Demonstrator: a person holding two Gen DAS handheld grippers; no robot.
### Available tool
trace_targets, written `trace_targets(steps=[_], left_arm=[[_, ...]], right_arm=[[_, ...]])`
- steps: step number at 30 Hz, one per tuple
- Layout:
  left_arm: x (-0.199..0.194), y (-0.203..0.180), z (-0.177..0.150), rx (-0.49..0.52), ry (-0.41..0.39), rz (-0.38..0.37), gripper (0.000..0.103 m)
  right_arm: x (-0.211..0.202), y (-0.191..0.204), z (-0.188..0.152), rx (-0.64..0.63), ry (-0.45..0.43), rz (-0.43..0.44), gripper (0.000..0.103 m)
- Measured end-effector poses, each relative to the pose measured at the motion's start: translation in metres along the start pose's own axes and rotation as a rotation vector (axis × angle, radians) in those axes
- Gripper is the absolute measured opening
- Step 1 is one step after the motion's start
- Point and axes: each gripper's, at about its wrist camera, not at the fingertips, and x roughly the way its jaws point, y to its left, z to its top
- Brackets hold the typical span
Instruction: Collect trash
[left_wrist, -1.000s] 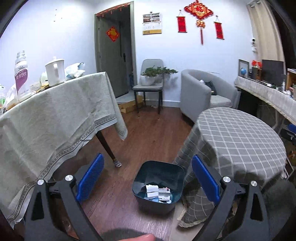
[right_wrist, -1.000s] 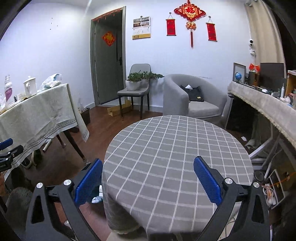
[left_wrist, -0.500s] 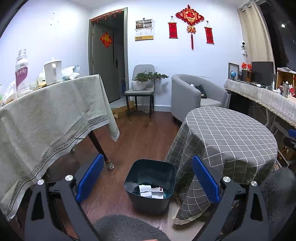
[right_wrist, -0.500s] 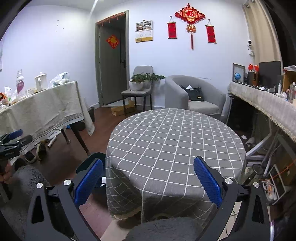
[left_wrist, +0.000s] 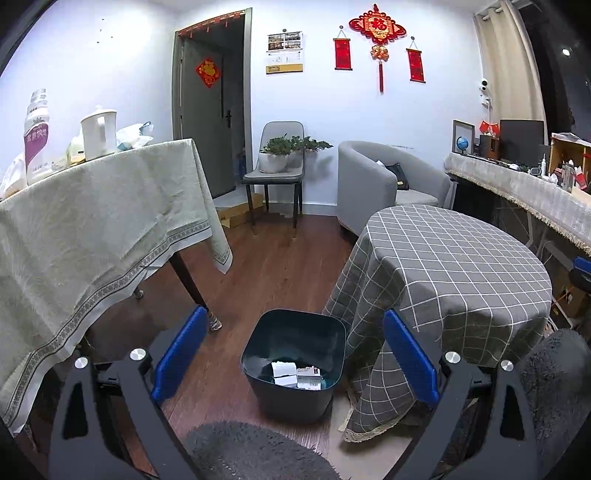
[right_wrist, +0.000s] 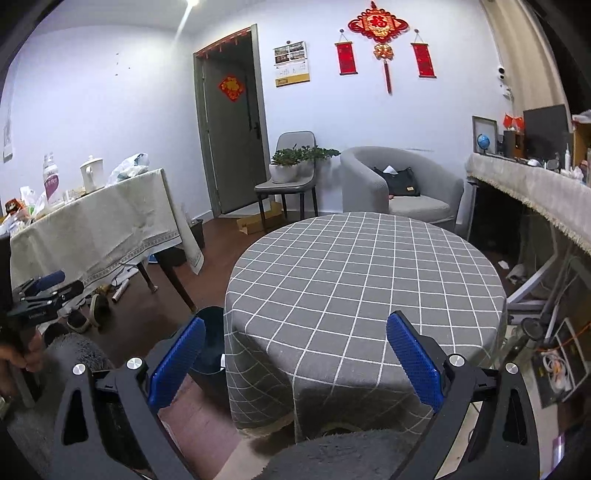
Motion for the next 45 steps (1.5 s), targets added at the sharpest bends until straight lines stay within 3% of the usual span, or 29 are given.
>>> trace_targets(steps=[45], left_arm=[[0.0007,-0.0014,-0.0034,0.008,0.001,0.002,0.099]], right_arm=[[0.0008,0.0052,-0.004,0.005,0.001,-0.009,0.1]])
